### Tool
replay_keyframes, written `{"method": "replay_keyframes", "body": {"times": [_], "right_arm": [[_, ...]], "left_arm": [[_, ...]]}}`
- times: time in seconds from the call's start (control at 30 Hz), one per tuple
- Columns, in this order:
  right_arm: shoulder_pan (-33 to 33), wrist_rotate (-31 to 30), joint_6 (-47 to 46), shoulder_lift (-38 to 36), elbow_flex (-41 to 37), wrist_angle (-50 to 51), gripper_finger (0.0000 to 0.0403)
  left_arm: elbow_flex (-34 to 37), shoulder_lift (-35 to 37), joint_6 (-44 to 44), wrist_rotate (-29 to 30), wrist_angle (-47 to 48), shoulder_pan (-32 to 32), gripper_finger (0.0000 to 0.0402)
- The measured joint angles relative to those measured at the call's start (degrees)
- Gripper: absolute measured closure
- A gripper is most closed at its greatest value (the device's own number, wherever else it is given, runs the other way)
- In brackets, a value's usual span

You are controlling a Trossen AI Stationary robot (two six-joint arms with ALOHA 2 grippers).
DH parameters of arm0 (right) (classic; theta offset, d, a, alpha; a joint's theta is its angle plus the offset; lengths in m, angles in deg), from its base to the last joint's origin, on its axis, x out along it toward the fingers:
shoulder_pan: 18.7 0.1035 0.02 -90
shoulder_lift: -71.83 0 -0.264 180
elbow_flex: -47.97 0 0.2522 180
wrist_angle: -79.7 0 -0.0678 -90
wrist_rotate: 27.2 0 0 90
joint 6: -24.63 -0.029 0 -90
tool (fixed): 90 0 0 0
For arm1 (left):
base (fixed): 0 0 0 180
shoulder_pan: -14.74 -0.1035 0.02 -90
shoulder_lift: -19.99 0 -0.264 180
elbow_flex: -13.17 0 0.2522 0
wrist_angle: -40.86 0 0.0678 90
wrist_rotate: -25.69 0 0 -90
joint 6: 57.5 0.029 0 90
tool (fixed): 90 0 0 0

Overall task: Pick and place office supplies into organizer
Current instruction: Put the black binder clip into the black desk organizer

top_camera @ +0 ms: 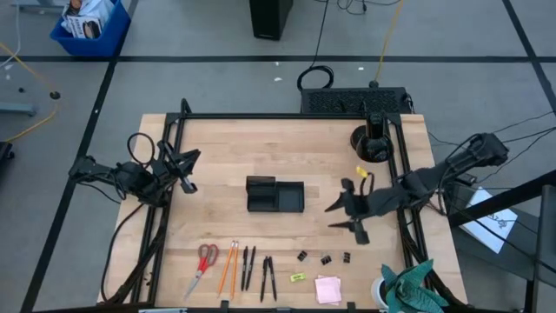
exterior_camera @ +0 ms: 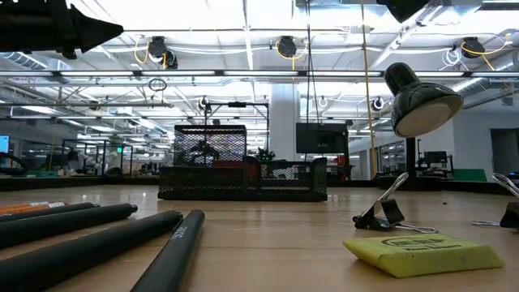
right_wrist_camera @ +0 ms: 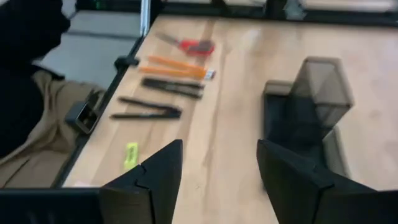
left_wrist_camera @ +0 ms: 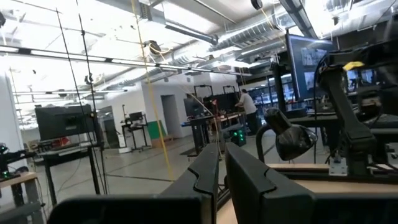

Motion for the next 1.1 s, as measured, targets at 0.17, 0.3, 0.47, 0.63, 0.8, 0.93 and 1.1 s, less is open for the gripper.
{"method": "replay_keyframes", "body": {"times": [0.17,0.3,0.47,0.63,0.8,0.93,1.1], "right_arm": [[3.36,3.66,-6.05,6.81,3.26,5.23,0.0205],[4.22,7.38,-10.42,11.38,2.45,5.78,0.0206],[4.09,9.49,-11.80,15.66,0.11,4.86,0.0201],[4.11,9.61,-11.67,18.46,-2.05,-1.88,0.0201],[4.11,12.44,-11.78,21.24,-3.83,-4.43,0.0205],[4.09,12.36,-11.72,23.46,-5.13,-8.91,0.0206],[4.04,12.36,-11.34,25.56,-7.12,-14.68,0.0206]], "left_arm": [[0.00,0.00,0.19,-0.04,0.02,0.00,0.0364],[0.00,0.00,0.25,-0.08,-0.08,0.00,0.0364],[0.00,0.00,0.32,-0.11,-0.42,0.00,0.0364],[0.00,0.00,0.32,-0.11,-0.42,0.00,0.0364],[0.00,0.00,0.32,-0.15,-0.50,0.00,0.0364],[0.00,0.00,0.89,-0.17,-0.75,0.00,0.0364],[0.00,0.00,3.42,-0.17,-1.33,0.00,0.0364]]}}
